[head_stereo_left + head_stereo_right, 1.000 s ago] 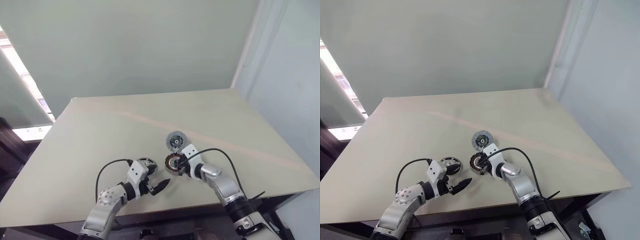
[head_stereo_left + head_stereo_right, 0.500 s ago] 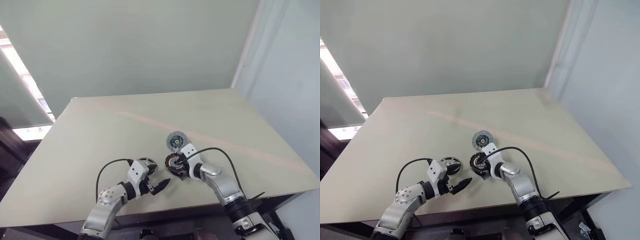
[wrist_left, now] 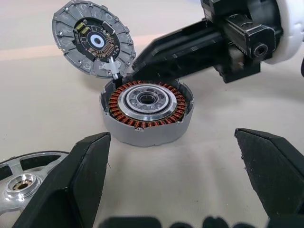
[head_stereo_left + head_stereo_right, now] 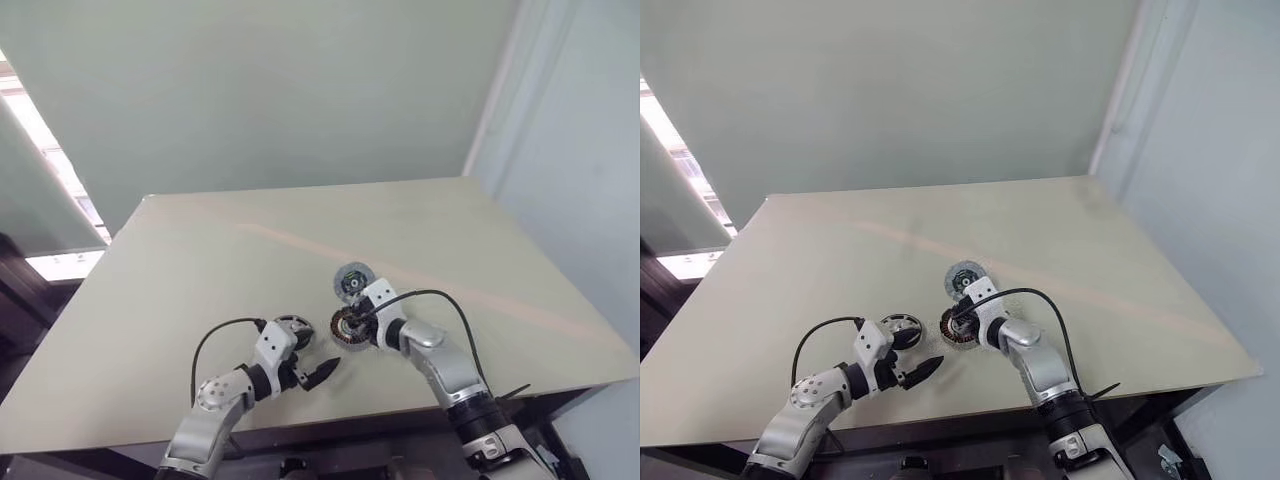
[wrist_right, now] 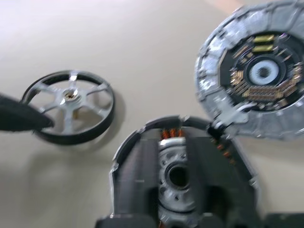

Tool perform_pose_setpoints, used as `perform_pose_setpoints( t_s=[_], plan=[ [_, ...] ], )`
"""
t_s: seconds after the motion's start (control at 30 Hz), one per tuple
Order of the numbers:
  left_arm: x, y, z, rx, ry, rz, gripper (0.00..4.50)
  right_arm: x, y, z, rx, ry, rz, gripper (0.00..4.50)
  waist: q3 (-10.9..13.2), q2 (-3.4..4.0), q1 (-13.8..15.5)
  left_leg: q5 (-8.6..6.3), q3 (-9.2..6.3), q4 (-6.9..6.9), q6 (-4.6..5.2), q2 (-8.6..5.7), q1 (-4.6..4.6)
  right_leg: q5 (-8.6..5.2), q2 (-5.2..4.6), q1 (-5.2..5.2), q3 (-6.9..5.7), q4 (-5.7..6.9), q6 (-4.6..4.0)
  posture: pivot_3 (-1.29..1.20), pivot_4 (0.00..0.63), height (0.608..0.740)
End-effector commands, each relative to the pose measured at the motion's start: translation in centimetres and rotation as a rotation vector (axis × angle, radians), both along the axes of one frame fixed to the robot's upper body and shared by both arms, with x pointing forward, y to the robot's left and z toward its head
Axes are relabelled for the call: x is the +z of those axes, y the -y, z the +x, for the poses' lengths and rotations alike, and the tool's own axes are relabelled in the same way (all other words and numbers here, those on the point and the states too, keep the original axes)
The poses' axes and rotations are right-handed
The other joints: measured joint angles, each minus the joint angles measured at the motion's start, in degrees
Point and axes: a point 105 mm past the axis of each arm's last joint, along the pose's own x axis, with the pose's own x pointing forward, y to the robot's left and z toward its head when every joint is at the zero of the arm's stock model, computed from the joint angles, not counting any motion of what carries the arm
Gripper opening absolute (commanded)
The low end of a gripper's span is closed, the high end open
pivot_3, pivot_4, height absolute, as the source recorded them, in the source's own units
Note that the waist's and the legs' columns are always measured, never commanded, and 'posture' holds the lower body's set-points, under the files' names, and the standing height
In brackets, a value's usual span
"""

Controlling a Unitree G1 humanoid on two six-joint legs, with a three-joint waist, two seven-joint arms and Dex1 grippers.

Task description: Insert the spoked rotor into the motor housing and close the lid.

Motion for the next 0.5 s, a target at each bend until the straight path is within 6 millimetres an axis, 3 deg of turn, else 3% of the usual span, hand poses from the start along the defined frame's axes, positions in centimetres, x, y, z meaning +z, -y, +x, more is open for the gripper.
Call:
perform_pose_setpoints(
  t_s=[0.03,0.3,0.43,0.5],
  plan=[
    [1.1,-0.4,0.5,0.012,0.048,-0.002,4.5,1.0,-0.1,1.1,-0.022,0.058,-0.004,0.04,0.0,0.0,0.0,0.0,0.0,0.0,0.0,0.0,0.0,0.0,0.0,0.0,0.0,0.0,0.0,0.0,0.0,0.74],
    [1.1,-0.8,0.5,0.037,0.051,0.0,4.5,-2.9,0.3,0.3,0.008,-0.029,-0.121,0.04,0.0,0.0,0.0,0.0,0.0,-0.01,0.0,0.0,0.0,0.0,0.0,0.0,0.01,0.0,0.0,0.0,0.0,0.74],
    [1.1,-1.3,0.4,0.079,0.032,-0.025,4.5,-2.0,0.5,0.6,-0.02,-0.007,-0.067,0.04,0.0,0.01,0.0,0.0,0.0,0.0,0.0,0.0,0.02,0.0,0.0,0.02,0.01,0.0,0.0,0.0,0.0,0.74],
    [1.7,-1.6,0.0,0.138,-0.009,-0.124,4.5,-0.9,0.4,0.6,-0.016,0.018,-0.027,0.04,0.0,0.01,0.0,0.0,0.0,-0.01,0.0,0.01,0.01,0.0,0.0,0.0,0.02,0.0,0.0,0.0,0.0,0.74]
  ],
)
